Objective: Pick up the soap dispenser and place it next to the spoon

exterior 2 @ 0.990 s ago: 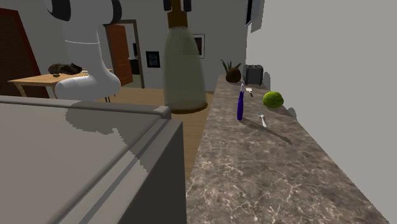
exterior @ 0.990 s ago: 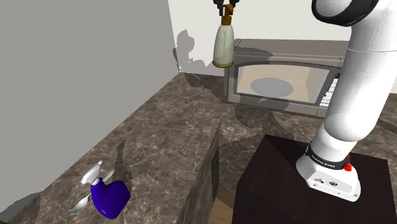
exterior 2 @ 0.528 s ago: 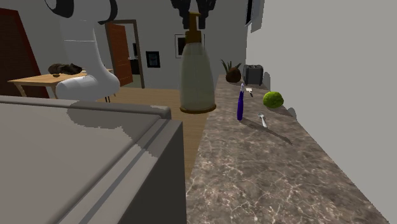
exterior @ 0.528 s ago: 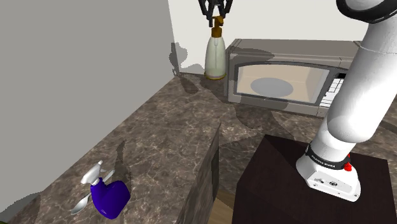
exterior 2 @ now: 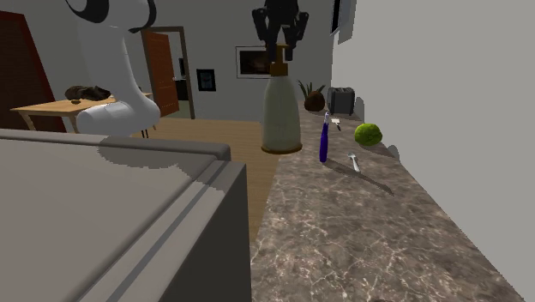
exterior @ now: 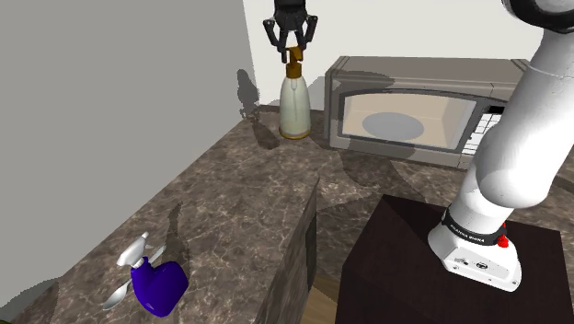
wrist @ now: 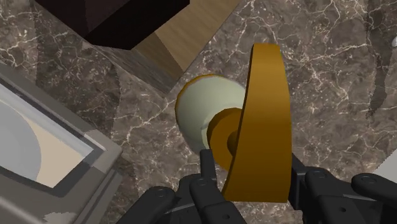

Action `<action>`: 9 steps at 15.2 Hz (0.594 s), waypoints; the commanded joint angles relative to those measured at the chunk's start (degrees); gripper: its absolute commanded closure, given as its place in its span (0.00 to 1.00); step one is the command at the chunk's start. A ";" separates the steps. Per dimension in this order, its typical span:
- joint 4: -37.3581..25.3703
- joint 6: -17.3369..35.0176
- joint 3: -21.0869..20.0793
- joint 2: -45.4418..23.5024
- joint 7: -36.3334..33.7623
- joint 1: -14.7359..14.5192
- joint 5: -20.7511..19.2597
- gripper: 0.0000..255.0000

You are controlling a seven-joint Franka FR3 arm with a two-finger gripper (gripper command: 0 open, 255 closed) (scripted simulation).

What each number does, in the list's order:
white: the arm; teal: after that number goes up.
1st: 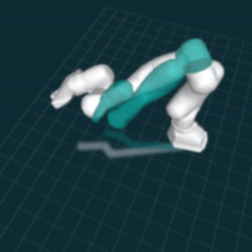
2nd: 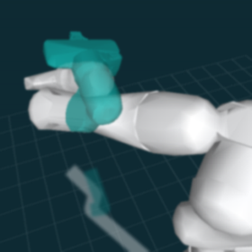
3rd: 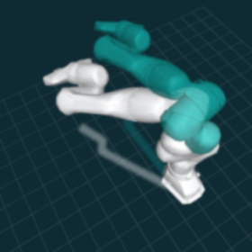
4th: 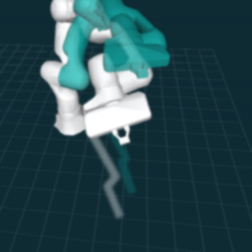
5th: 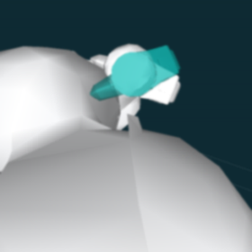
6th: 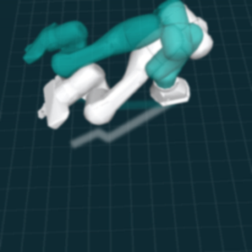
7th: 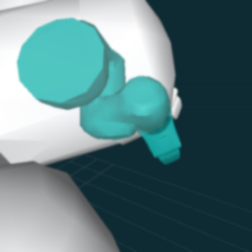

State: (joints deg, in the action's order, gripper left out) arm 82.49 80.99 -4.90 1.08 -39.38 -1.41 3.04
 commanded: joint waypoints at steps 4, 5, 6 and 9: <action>3.80 4.31 -3.32 -0.09 -6.33 -3.16 0.04 1.00; 4.21 5.08 -3.99 -0.39 -7.58 -3.78 0.00 1.00; 4.53 5.82 -4.64 -0.75 -8.83 -4.41 -0.06 1.00; 5.04 7.96 -6.56 -2.22 -12.57 -6.34 -0.36 1.00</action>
State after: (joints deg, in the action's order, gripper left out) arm 87.93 88.15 -10.75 -0.07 -50.49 -7.03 2.91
